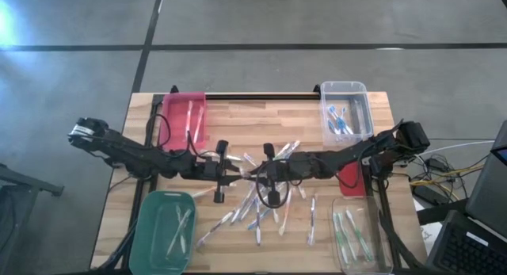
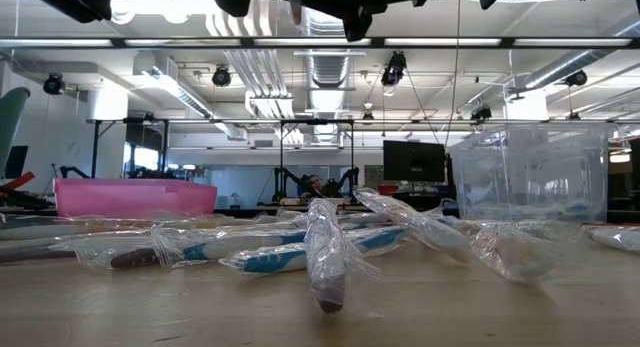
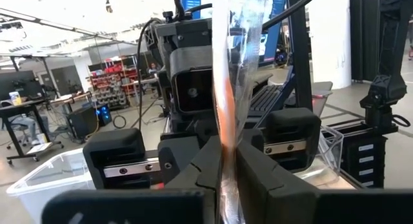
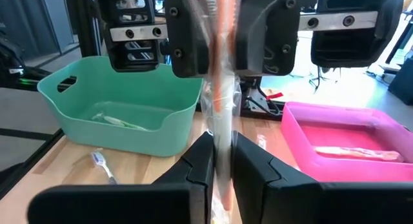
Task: Pick & Place Toothbrushes
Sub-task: Put the orange toothbrush into the pink bin
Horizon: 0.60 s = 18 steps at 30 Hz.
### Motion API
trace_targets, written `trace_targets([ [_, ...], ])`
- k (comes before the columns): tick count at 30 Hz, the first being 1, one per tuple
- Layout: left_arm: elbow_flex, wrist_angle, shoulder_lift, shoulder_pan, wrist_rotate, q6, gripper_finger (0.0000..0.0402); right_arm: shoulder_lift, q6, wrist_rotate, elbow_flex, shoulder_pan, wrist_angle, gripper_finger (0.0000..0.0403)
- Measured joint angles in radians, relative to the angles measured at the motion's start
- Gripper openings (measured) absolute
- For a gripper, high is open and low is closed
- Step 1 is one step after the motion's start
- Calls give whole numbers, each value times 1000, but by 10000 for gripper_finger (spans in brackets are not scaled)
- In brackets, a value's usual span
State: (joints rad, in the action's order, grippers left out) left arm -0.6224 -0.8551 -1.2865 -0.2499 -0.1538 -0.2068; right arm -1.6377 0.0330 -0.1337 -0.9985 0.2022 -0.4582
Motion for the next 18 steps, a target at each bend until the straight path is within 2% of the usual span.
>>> trace_targets([
  [6, 0, -1, 0, 0, 4, -5, 30, 12, -29, 3, 0, 0, 40, 70],
  [15, 0, -2, 1, 0, 1, -2, 30, 140, -109, 2, -9, 0, 386, 136],
  [18, 0, 0, 7, -1, -48, 1, 30, 203, -115, -5, -10, 0, 509, 154],
])
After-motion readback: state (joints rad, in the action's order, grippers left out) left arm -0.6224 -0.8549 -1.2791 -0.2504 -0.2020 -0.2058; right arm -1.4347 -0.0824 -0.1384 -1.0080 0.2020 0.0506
